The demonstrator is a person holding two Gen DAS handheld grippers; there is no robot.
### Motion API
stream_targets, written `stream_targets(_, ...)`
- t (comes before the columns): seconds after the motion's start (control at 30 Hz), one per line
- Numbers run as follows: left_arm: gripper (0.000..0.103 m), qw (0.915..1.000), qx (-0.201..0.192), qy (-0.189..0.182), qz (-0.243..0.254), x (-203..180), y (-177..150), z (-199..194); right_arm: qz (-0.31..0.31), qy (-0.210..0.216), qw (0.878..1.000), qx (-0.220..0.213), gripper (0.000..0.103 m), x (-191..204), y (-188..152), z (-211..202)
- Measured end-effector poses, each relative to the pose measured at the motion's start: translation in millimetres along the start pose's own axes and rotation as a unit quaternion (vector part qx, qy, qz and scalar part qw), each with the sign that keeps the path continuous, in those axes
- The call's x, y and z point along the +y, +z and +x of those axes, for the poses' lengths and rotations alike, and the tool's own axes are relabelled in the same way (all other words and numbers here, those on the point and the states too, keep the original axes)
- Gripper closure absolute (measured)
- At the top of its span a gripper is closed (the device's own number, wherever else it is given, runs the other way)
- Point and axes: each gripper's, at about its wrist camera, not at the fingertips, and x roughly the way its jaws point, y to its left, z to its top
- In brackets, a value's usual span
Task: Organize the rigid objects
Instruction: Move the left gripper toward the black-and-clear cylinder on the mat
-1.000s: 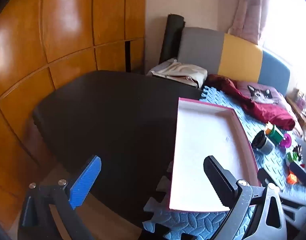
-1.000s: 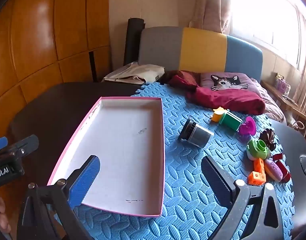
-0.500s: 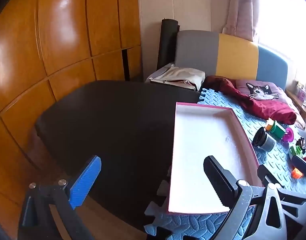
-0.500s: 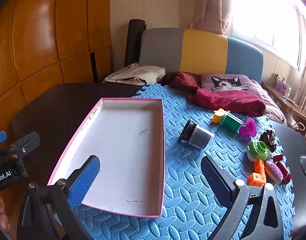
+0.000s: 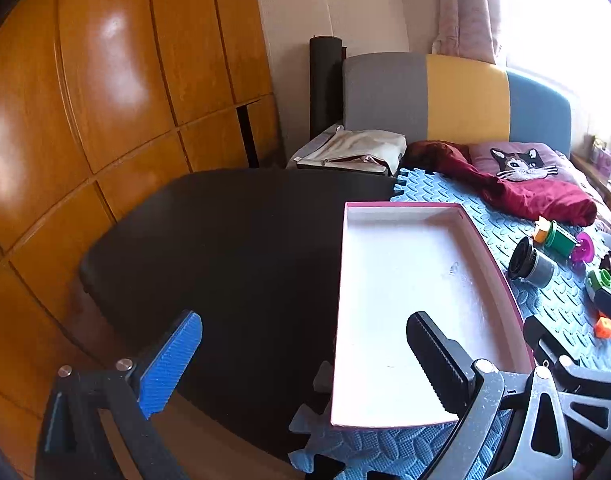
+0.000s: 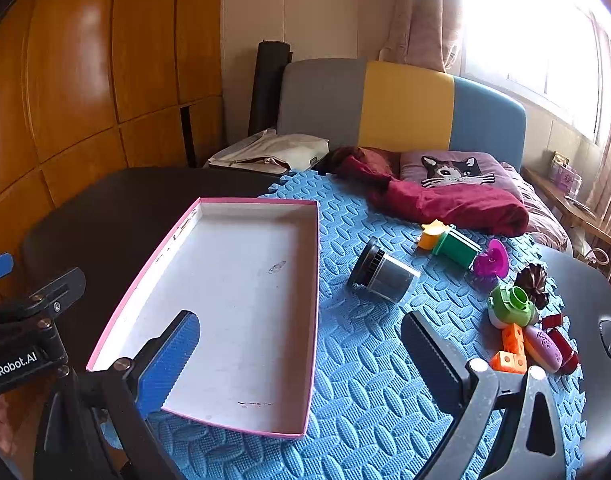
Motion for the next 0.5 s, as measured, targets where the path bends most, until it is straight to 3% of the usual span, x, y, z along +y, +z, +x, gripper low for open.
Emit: stream_targets(0.5,0.000,0.9994,-0.001,-0.009,0.033,-20.8,-2.6,-5.7,0.025,-0.014,1.000,0.003,0.001,-26.4,0.2,0.3)
